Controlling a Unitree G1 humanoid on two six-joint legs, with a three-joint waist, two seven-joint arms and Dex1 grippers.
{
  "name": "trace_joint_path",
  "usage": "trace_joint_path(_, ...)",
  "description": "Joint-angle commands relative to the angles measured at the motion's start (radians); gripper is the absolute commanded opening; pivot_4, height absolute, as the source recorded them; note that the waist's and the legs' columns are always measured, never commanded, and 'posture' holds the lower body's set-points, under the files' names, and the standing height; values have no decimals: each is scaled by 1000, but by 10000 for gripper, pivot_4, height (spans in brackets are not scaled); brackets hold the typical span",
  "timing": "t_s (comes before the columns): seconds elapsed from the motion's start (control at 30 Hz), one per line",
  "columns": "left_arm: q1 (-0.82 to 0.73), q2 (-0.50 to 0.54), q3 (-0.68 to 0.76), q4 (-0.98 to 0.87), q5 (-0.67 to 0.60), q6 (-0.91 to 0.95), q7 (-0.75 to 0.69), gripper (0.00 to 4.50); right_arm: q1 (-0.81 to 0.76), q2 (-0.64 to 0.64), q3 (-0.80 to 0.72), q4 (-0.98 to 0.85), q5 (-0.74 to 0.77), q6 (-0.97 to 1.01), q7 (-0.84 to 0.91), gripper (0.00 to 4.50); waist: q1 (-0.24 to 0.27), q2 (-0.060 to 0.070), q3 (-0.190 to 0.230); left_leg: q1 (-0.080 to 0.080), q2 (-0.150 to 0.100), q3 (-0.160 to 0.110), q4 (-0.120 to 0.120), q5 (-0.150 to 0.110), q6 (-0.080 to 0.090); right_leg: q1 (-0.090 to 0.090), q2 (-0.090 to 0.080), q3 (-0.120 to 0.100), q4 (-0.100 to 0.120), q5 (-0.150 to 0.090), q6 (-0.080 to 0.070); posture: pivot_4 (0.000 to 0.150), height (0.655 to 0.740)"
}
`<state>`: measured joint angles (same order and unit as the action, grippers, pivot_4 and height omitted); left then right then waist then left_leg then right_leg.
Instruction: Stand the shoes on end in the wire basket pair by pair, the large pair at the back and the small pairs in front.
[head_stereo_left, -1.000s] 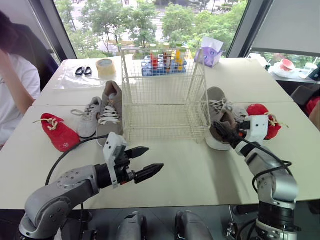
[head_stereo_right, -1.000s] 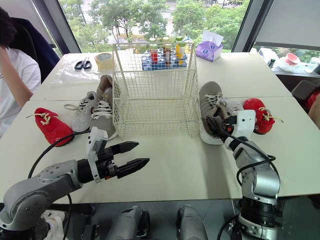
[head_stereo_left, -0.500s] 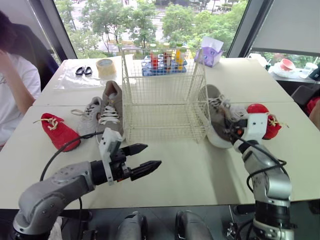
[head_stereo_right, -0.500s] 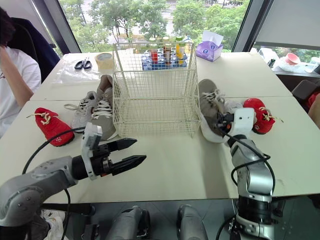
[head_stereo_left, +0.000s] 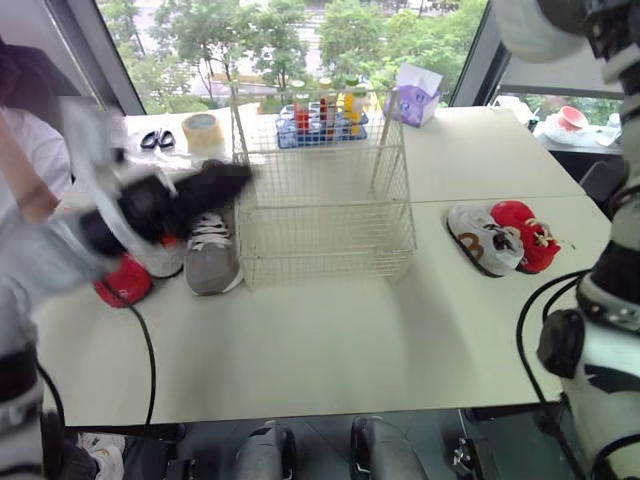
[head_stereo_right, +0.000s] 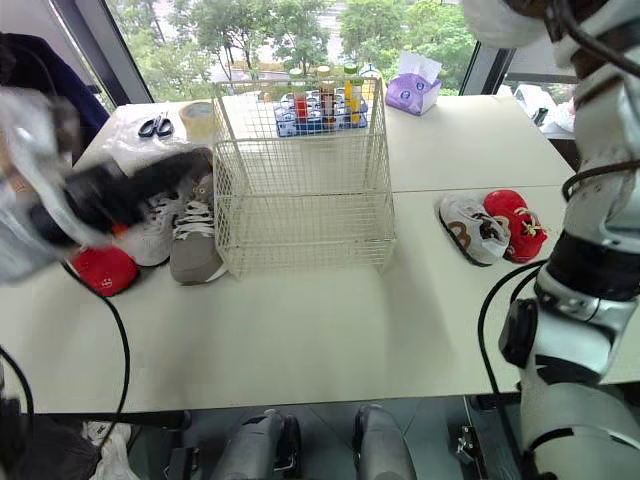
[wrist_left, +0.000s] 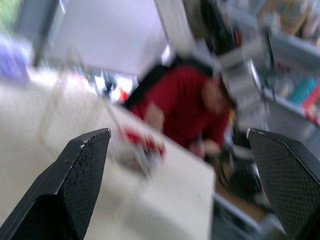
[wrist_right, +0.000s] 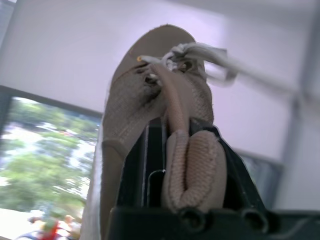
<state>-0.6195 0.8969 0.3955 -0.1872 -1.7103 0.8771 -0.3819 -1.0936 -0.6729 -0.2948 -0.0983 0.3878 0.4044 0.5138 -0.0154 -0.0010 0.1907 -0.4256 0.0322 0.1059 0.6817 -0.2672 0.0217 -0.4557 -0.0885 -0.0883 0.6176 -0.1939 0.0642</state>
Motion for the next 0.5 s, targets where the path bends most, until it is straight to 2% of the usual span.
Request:
trace_joint_path(0.03,-99,65,64,208,56,2,-68,45000,-73,-49,84,11,86,-64,274,2372,-7,0,0,1,0,0,0,0,0,0,0,0,0,0,0,1500,7400)
trace_joint_path(0.23,-236,157,29,420,224,52,-276,45000,-133,-83,195,110,69,-171,522,2372,6,-7,3,-2,0,3,1,1,-2,0,0,0,-1,0,0,1500,7400)
trace_joint_path(0.5,-416,126,-20,567,384,108,-402,45000,-158,-46,235,164,46,-298,620,2372,4,-8,4,-3,0,3,1,2,-4,-1,-1,1,-2,0,1,1500,7400)
